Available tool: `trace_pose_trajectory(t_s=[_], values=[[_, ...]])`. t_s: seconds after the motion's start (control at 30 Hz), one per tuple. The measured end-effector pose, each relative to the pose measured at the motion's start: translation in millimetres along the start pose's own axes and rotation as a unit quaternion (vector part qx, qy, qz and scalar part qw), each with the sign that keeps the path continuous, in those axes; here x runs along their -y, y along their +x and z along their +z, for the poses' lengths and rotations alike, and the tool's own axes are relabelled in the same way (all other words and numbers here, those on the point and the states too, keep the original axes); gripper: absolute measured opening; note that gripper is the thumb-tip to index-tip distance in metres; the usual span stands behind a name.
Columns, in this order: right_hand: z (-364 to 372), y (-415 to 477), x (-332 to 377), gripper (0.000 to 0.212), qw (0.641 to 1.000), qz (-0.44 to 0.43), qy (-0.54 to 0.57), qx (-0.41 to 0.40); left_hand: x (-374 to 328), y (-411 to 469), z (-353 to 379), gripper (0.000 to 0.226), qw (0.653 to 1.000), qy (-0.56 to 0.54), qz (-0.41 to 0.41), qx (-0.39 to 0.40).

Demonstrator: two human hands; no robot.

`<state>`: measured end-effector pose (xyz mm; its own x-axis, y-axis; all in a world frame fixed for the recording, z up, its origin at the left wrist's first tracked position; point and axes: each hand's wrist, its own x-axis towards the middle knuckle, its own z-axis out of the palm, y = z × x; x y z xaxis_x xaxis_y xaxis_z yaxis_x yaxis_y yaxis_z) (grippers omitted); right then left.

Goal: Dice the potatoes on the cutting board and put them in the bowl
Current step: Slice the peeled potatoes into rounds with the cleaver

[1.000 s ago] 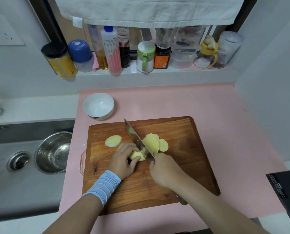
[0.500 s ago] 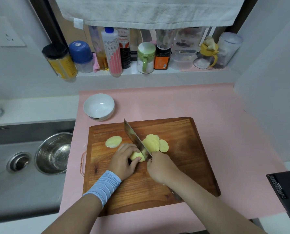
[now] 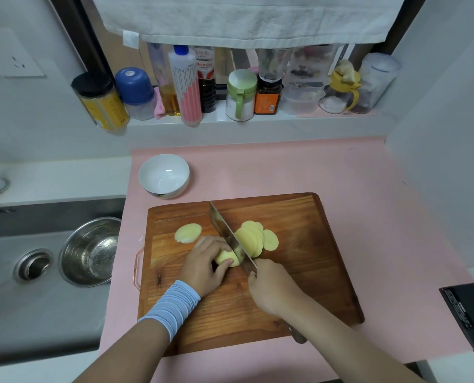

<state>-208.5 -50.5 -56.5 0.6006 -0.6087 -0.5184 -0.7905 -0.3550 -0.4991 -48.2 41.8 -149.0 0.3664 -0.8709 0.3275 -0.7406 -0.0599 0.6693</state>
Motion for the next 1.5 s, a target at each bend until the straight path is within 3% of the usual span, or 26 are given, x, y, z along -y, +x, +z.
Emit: trace_pose_trajectory(t_s=[0.5, 0.8, 1.13, 1.5], values=[[13.0, 12.0, -2.1, 0.021, 0.999, 0.001, 0.036, -0.017, 2.6, -1.0, 2.1, 0.018, 1.0, 0.001, 0.01, -0.005], [13.4, 3.4, 1.9, 0.019, 0.999, -0.008, 0.019, -0.036, -1.8, 0.7, -9.9, 0.023, 0.998, 0.044, 0.028, 0.043], [-1.5, -20.0, 17.4, 0.019, 0.993, -0.065, -0.011, -0.094, -3.6, -0.9, -8.4, 0.023, 0.998, 0.058, 0.002, 0.03], [-1.0, -31.4, 19.7, 0.024, 0.996, -0.039, -0.021, -0.078, -0.8, -2.0, -5.7, 0.027, 0.999, 0.051, 0.008, 0.012]])
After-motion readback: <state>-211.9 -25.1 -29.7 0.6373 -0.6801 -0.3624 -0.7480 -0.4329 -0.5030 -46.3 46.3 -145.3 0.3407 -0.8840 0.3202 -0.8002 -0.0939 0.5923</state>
